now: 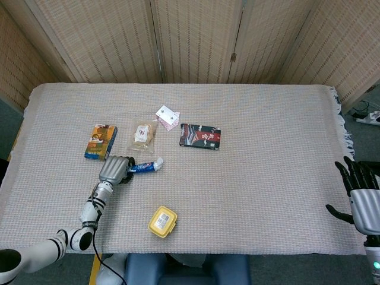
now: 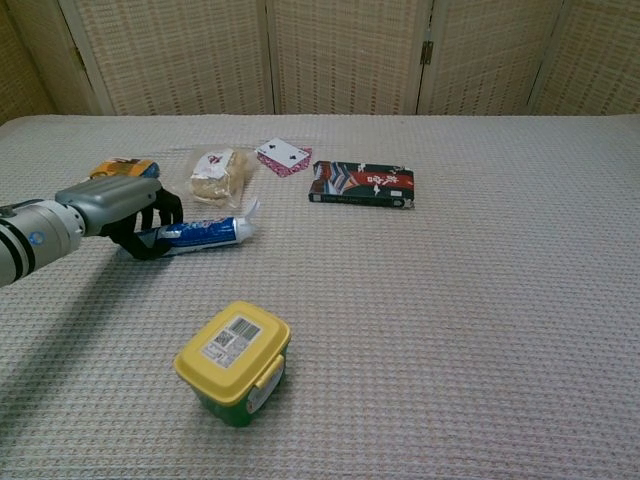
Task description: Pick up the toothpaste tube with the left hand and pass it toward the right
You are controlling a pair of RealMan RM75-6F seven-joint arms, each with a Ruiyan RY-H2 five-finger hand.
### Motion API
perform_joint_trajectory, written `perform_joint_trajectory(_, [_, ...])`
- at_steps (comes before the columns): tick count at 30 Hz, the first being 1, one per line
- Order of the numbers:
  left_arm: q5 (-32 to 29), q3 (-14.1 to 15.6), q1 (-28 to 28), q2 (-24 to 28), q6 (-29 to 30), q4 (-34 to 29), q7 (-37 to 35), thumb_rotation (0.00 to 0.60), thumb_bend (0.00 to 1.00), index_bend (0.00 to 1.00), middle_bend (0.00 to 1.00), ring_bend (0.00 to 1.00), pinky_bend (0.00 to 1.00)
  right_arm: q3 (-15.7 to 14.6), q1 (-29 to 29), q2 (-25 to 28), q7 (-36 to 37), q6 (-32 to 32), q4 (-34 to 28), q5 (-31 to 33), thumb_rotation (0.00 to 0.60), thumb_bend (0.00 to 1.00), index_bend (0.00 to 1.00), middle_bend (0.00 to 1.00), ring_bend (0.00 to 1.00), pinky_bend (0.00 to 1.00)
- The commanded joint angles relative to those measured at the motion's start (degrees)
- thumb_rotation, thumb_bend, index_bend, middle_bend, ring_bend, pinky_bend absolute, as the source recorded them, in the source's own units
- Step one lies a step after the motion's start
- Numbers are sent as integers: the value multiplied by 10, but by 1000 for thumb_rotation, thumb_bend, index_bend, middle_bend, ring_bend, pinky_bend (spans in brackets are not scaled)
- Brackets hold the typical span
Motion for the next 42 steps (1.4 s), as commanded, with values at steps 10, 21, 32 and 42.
perform_joint_trajectory(10, [148, 24, 6, 44, 81, -3, -230, 600, 719, 749, 814, 727, 717, -4, 36, 37, 10, -22, -55, -73, 600, 185, 0, 0, 0, 0])
perform_joint_trajectory(21, [190, 21, -1, 103, 127, -167, -178, 600, 735, 751, 816, 729, 717, 32, 174, 63, 20, -172, -160, -122, 600, 294, 151, 0, 0, 0])
perform_joint_trajectory(32, [167, 9, -13, 114, 110, -278, -66, 600, 736, 751, 815, 728, 717, 71, 294, 5, -37, -325, -187, -24, 600, 305, 247, 0, 0, 0])
perform_joint_trajectory(42, [132, -3, -22, 102, 98, -301, -17, 600, 739, 751, 820, 729, 717, 76, 344, -33, -73, -369, -181, 27, 600, 304, 270, 0, 0, 0])
